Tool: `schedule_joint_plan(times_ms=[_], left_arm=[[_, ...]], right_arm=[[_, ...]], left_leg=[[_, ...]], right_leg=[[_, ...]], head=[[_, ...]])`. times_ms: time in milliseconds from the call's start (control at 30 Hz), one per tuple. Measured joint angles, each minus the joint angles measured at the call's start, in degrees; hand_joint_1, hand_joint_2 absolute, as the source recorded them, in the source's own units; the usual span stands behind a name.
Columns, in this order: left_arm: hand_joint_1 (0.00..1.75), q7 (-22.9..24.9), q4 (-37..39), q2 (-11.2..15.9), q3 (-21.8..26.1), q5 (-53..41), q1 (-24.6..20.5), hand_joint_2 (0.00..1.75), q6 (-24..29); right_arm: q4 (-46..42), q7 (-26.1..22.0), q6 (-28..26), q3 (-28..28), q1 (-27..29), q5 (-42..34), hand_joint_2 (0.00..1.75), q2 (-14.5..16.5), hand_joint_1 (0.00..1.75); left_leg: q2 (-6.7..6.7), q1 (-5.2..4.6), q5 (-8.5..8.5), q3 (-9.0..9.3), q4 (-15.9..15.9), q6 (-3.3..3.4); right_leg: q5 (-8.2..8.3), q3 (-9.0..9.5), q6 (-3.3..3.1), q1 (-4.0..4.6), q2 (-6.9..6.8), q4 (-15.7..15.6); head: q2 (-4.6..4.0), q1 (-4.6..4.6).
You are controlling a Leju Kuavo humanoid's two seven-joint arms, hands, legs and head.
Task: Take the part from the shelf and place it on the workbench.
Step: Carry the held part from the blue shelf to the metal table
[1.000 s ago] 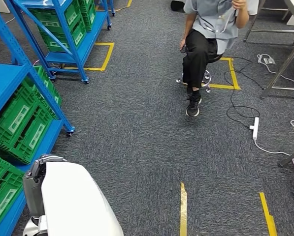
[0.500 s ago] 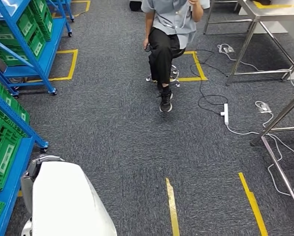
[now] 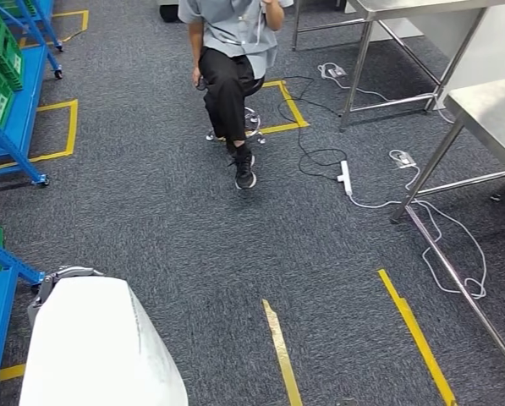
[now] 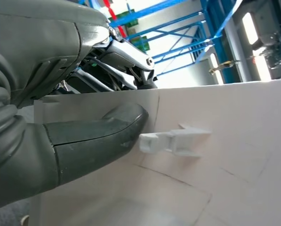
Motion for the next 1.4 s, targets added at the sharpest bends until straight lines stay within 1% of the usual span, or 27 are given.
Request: schedule_joint_plan(times_ms=[33,100,167,233,267,300,333,400,467,533,567,600,667,733,767,800,833,900,967,1033,1100,1133,1200,1267,1300,1333,1400], left_arm=[[1.75,-0.3,0.0,0.0,0.1,0.0,0.0,1.75,0.0],[1.75,-0.9,0.0,-0.2,0.3,-0.4,-0.1,1.75,0.0],[1.75,-1.2,0.0,-0.3,0.4,-0.7,0.0,1.75,0.0],[1.75,-1.3,0.0,-0.3,0.6,-0.8,0.1,1.75,0.0],[1.75,-1.3,0.0,-0.4,0.7,-0.8,0.1,1.75,0.0],[1.75,-1.4,0.0,-0.4,0.8,-0.8,0.1,1.75,0.0],[1.75,-1.4,0.0,-0.4,0.8,-0.8,0.1,1.75,0.0],[1.75,-1.5,0.0,-0.5,1.0,-0.7,0.1,1.75,0.0],[1.75,-1.6,0.0,-0.6,1.1,-0.6,0.0,1.75,0.1],[1.75,-1.7,0.0,-0.8,1.3,-0.5,0.0,1.75,0.2],[1.75,-1.8,0.0,-0.9,1.5,-0.4,0.0,1.75,0.3],[1.75,-2.0,0.0,-1.0,1.6,-0.1,0.1,1.75,0.3],[1.75,-2.3,0.0,-1.1,2.0,0.5,0.4,1.75,0.4],[1.75,-2.5,0.0,-1.1,2.6,0.9,0.7,1.75,0.4],[1.75,-2.6,0.0,-1.1,2.8,1.1,0.8,1.75,0.4],[1.75,-2.6,0.0,-1.1,2.9,1.2,0.8,1.75,0.5],[1.75,-2.7,0.0,-1.1,3.1,1.3,0.8,1.75,0.5],[1.75,-2.7,-0.1,-1.1,3.4,1.3,1.1,1.75,0.6],[1.75,-2.8,-0.1,-1.0,3.8,1.4,1.4,1.75,0.8],[1.75,-2.9,-0.2,-1.1,4.1,1.4,1.6,1.75,1.0],[1.75,-2.9,-0.4,-1.1,4.3,1.4,1.7,1.75,1.1],[1.75,-2.9,-0.5,-1.1,4.4,1.4,1.9,1.75,1.2],[1.75,-3.0,-0.6,-1.0,4.6,1.4,2.3,1.75,1.2],[1.75,-3.0,-0.6,-1.0,4.9,1.5,2.6,1.75,1.2],[1.75,-3.1,-0.6,-1.0,5.0,1.5,2.6,1.75,1.2],[1.75,-3.1,-0.6,-1.0,5.2,1.5,2.7,1.75,1.2],[1.75,-3.1,-0.6,-1.0,5.3,1.4,2.7,1.75,1.2]], right_arm=[[0.0,-0.1,0.3,0.0,0.0,0.0,1.75,0.0,0.00],[0.0,-0.4,1.5,-0.1,0.1,0.1,1.75,-0.1,0.00],[0.0,-0.9,3.1,-0.1,0.1,0.3,1.75,-0.2,0.00],[0.0,-1.1,3.8,-0.1,0.2,0.4,1.75,-0.3,0.00],[0.0,-1.2,3.9,-0.1,0.3,0.4,1.75,-0.4,0.00],[0.0,-1.2,3.9,-0.1,0.5,0.4,1.75,-0.4,0.00],[0.0,-1.3,3.9,-0.1,0.5,0.4,1.75,-0.4,0.00],[-0.1,-1.4,3.9,-0.2,0.6,0.4,1.75,-0.4,0.00],[-0.1,-1.5,3.9,-0.2,0.6,0.5,1.75,-0.4,0.00],[-0.1,-1.5,3.8,-0.2,0.8,0.6,1.75,-0.4,0.00],[-0.1,-1.4,3.5,-0.2,0.9,0.7,1.75,-0.4,0.00],[-0.1,-1.3,3.1,-0.3,0.9,0.8,1.75,-0.3,0.00],[-0.1,-1.0,2.2,-0.3,0.7,0.9,1.75,-0.2,0.00],[-0.1,-0.9,1.7,-0.3,0.6,1.0,1.75,-0.1,0.00],[-0.1,-0.9,1.6,-0.3,0.5,1.1,1.75,-0.1,0.00],[-0.1,-0.9,1.6,-0.3,0.5,1.1,1.75,-0.1,0.00],[-0.1,-0.8,1.6,-0.3,0.5,1.2,1.75,-0.1,0.00],[-0.1,-0.7,1.6,-0.3,0.5,1.5,1.75,-0.1,0.00],[-0.1,-0.8,1.6,-0.3,0.4,1.7,1.75,0.0,0.00],[-0.1,-0.8,1.6,-0.3,0.4,1.8,1.75,0.1,0.00],[-0.1,-0.8,1.6,-0.3,0.4,1.8,1.75,0.1,0.00],[-0.1,-0.8,1.6,-0.3,0.4,1.8,1.75,0.2,0.00],[-0.1,-0.8,1.6,-0.3,0.4,1.9,1.75,0.2,0.00],[-0.1,-0.8,1.7,-0.3,0.4,1.9,1.75,0.2,0.00],[-0.1,-0.8,1.7,-0.3,0.4,1.9,1.75,0.2,0.00],[-0.1,-0.8,1.7,-0.3,0.4,1.9,1.75,0.2,0.00],[-0.1,-0.9,1.7,-0.3,0.4,2.0,1.75,0.2,0.00]], left_leg=[[0.10,0.15,-0.19,0.12,0.0,-0.34],[-2.11,0.47,-1.81,-0.38,1.9,-0.98],[-5.24,0.65,-5.28,-3.12,8.2,-1.31],[-6.10,0.66,-7.51,-6.48,14.8,-1.44],[-6.21,0.67,-7.06,-7.23,15.8,-1.45],[-6.35,0.71,-5.45,-6.96,14.7,-1.42],[-6.77,0.79,-3.13,-5.80,11.7,-1.36],[-9.20,1.14,0.36,-2.85,4.4,-1.18],[-10.86,1.24,0.93,-1.58,1.0,-0.94],[-9.98,1.17,0.93,-1.55,0.6,-0.44],[-9.34,1.19,1.06,-1.49,0.3,-0.09],[-8.61,1.23,1.18,-1.41,0.1,0.28],[-7.00,1.07,1.22,-1.36,-0.1,0.80],[-5.26,0.86,1.10,-1.36,-0.1,0.97],[-4.43,0.81,1.02,-1.32,-0.1,0.97],[-3.67,0.80,0.93,-1.24,0.0,0.90],[-3.00,0.81,0.81,-1.10,0.0,0.78],[-1.91,0.61,0.46,-0.73,0.1,0.31],[-0.95,0.30,0.20,-0.48,0.2,-0.28],[0.00,0.35,0.07,-0.23,0.1,-0.87],[-1.45,0.69,-1.07,-0.32,1.2,-1.53],[-2.94,0.82,-2.48,-1.08,3.2,-1.76],[-5.60,0.92,-6.14,-4.35,10.3,-1.86],[-6.12,0.90,-7.58,-7.37,15.9,-1.80],[-6.23,0.90,-6.61,-7.69,16.1,-1.69],[-6.50,0.90,-4.60,-6.99,14.0,-1.53],[-8.75,1.00,-0.11,-4.12,6.9,-1.11]], right_leg=[[0.12,0.02,-0.34,-0.08,0.59,-0.1],[0.43,0.25,-1.05,-0.33,1.85,-0.5],[0.64,0.47,-1.53,-0.44,3.20,-0.7],[0.69,0.50,-1.69,-0.37,4.76,-0.6],[0.69,0.56,-1.70,-0.34,5.59,-0.6],[0.68,0.64,-1.68,-0.35,6.46,-0.6],[0.66,0.72,-1.64,-0.37,7.33,-0.5],[0.55,0.58,-1.36,-0.33,8.95,-0.2],[0.57,-0.07,-0.71,-0.39,10.21,0.1],[0.71,-0.90,0.06,-0.63,11.14,0.0],[0.43,-1.28,0.35,-0.63,10.56,0.4],[-0.44,-2.02,0.58,-0.58,9.24,1.6],[-3.98,-4.81,0.93,-0.50,5.54,7.5],[-7.25,-8.23,1.27,-0.65,3.84,14.7],[-7.48,-8.85,1.40,-0.74,3.55,16.2],[-6.61,-8.30,1.49,-0.82,3.27,15.5],[-4.91,-6.61,1.51,-0.89,2.83,12.6],[-1.66,-2.08,1.28,-0.82,0.47,4.8],[-0.60,0.17,0.64,-0.56,-0.99,0.8],[-0.57,0.19,-0.13,-0.37,0.02,0.5],[-0.35,0.35,-0.90,-0.50,1.26,0.2],[-0.23,0.52,-1.26,-0.62,1.90,0.1],[-0.17,0.62,-1.71,-0.67,3.28,0.0],[-0.17,0.69,-1.82,-0.56,4.90,0.0],[-0.17,0.80,-1.83,-0.52,5.79,0.0],[-0.18,0.94,-1.82,-0.50,6.70,0.0],[-0.27,1.16,-1.66,-0.43,8.36,0.1]], head=[[0.00,0.02],[0.00,-0.18],[0.00,-0.51],[0.00,-0.63],[0.00,-0.63],[0.00,-0.63],[0.00,-0.63],[0.00,-0.63],[0.00,-0.63],[0.00,-0.63],[0.00,-0.61],[0.01,-0.38],[0.01,0.01],[0.00,0.17],[0.00,0.17],[0.00,0.19],[0.00,0.20],[0.00,0.25],[0.00,0.18],[0.00,0.13],[0.00,0.01],[0.00,-0.15],[0.00,-0.48],[0.00,-0.55],[0.00,-0.55],[0.00,-0.56],[0.00,-0.56]])
